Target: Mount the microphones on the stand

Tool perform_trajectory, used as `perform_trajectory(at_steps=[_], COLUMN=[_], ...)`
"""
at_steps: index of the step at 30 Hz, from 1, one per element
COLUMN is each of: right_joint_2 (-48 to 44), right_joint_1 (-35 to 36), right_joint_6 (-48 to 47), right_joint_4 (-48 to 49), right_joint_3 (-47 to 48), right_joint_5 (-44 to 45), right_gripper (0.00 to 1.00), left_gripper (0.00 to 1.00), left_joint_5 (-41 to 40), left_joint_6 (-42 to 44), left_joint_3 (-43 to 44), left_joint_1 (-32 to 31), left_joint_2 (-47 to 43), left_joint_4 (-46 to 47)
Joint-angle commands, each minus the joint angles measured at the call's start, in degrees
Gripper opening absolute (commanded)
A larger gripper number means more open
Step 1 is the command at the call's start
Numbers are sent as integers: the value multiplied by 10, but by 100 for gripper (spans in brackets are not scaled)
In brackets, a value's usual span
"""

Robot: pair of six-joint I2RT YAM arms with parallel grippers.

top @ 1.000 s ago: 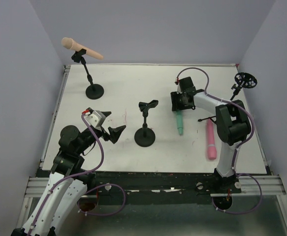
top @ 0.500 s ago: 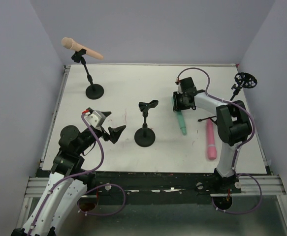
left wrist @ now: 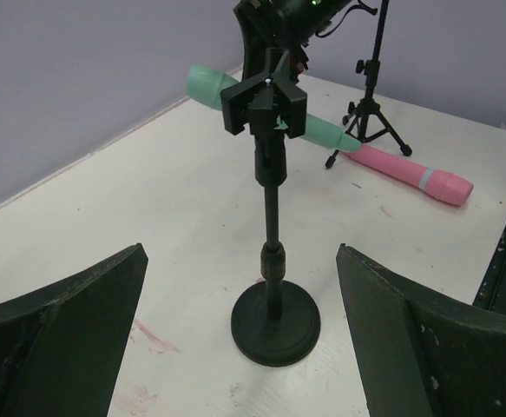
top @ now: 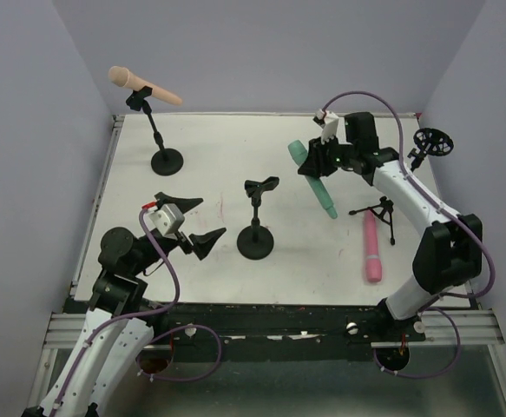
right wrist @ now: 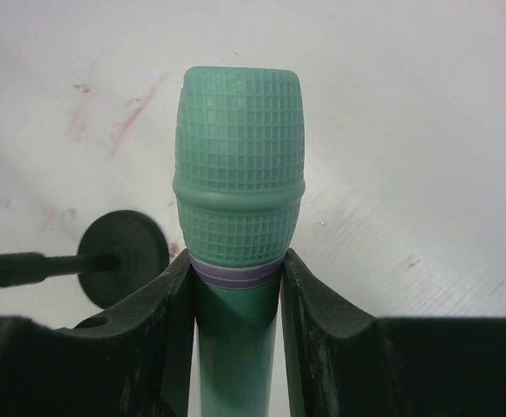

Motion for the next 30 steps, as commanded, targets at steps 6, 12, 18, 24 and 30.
perform_trajectory(at_steps=[6,12,18,24,30], right_joint_2=[-67,-81,-80,-93,-106], right_joint_1=[-26,-24,-25,-25,-25], right_joint_6=[-137,-97,-34,-4,14], right_joint_4=[-63,5,79,127,156], right_joint_3=[96,129,138,110,87], right_joint_5=[-319,-440,-512,-547,-571], right_gripper=[13,13,13,13,13], left_gripper=[98,99,98,98,98], left_joint_5=[79,123,162,169,111], left_joint_6=[0,-25,-16,22,104], left_joint_3=[-14,15,54,93,151], left_joint_1=[-1,-1,-2,-15,-53], left_joint_2=[5,47,111,185,258], left_joint_4=[78,99,115,145,102])
